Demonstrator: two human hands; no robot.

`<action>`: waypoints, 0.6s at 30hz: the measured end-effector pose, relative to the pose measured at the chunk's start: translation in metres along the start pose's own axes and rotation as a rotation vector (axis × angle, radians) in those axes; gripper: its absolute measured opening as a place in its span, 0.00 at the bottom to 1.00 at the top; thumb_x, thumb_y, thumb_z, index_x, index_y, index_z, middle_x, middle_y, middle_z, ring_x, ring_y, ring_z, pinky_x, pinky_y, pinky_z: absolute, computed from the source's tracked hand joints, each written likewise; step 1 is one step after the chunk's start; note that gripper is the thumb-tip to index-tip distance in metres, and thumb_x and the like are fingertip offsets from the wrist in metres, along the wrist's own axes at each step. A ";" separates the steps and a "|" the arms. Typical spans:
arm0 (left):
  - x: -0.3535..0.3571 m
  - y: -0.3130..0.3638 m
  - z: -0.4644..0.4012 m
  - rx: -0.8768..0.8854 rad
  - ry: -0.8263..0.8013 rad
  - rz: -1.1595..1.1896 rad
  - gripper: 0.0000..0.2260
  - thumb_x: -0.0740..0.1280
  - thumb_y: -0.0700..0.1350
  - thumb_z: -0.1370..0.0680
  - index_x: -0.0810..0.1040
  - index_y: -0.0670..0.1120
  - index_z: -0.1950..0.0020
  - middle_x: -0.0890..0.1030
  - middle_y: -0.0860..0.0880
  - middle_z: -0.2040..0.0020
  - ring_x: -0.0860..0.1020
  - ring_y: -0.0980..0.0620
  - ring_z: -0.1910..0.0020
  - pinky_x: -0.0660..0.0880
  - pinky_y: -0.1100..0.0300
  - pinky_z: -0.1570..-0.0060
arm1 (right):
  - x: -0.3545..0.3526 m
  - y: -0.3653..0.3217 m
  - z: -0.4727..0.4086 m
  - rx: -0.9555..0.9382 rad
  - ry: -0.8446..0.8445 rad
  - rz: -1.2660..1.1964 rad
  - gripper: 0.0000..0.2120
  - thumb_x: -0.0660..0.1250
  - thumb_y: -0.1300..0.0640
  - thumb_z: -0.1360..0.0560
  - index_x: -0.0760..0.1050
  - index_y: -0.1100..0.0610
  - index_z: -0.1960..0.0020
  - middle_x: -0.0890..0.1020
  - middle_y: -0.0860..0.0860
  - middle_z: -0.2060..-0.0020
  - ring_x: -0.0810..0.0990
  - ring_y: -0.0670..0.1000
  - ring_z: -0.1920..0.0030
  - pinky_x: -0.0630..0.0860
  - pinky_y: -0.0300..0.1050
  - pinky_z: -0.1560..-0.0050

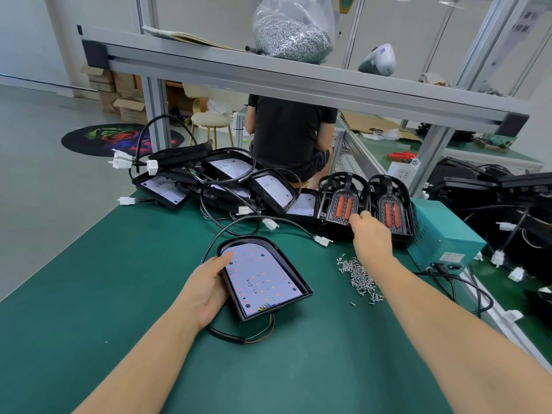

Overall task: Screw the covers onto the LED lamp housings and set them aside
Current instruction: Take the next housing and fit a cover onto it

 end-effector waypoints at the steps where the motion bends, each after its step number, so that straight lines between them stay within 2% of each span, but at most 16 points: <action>1: 0.000 0.000 0.000 0.001 -0.001 0.001 0.18 0.59 0.42 0.19 0.70 0.33 0.33 0.79 0.38 0.40 0.78 0.41 0.41 0.75 0.50 0.48 | 0.000 0.000 0.000 -0.029 0.010 0.016 0.16 0.60 0.74 0.29 0.71 0.61 0.44 0.71 0.56 0.53 0.69 0.56 0.59 0.63 0.46 0.64; 4: 0.002 0.000 0.000 0.005 -0.009 0.009 0.17 0.59 0.41 0.19 0.71 0.33 0.34 0.80 0.38 0.42 0.80 0.44 0.47 0.76 0.51 0.51 | -0.003 0.000 -0.003 -0.085 0.043 0.042 0.16 0.60 0.75 0.28 0.71 0.62 0.43 0.73 0.58 0.48 0.73 0.58 0.51 0.65 0.46 0.63; 8: 0.002 0.000 0.000 0.009 -0.011 0.024 0.16 0.59 0.41 0.19 0.72 0.34 0.35 0.80 0.39 0.43 0.81 0.45 0.49 0.76 0.52 0.53 | -0.011 0.002 -0.005 -0.122 0.092 0.033 0.17 0.59 0.75 0.28 0.71 0.63 0.42 0.73 0.59 0.47 0.73 0.58 0.48 0.65 0.45 0.61; 11: 0.002 0.000 0.000 0.006 -0.010 0.023 0.16 0.59 0.41 0.19 0.72 0.34 0.35 0.80 0.39 0.43 0.81 0.45 0.49 0.76 0.52 0.52 | -0.031 -0.006 0.004 -0.214 0.212 -0.126 0.16 0.59 0.78 0.30 0.74 0.67 0.45 0.75 0.62 0.50 0.74 0.62 0.50 0.68 0.51 0.63; 14: 0.001 -0.001 -0.001 0.005 -0.009 0.033 0.15 0.59 0.42 0.19 0.73 0.35 0.37 0.81 0.39 0.42 0.80 0.45 0.48 0.76 0.52 0.50 | -0.055 -0.031 0.034 -0.454 0.341 -0.310 0.11 0.67 0.79 0.32 0.77 0.69 0.52 0.78 0.62 0.58 0.78 0.62 0.59 0.75 0.53 0.68; 18: 0.003 0.000 -0.001 0.013 -0.033 0.060 0.15 0.57 0.48 0.18 0.78 0.40 0.44 0.83 0.43 0.46 0.81 0.47 0.48 0.75 0.50 0.47 | -0.061 -0.063 0.083 -0.677 0.273 -0.433 0.08 0.70 0.73 0.29 0.77 0.64 0.53 0.77 0.57 0.59 0.77 0.58 0.61 0.75 0.51 0.64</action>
Point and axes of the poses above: each hand's wrist, its own z-axis away from the middle knuckle, its own x-axis out of the palm, y = z × x, the point moved 5 cm from there along -z, towards the middle knuckle
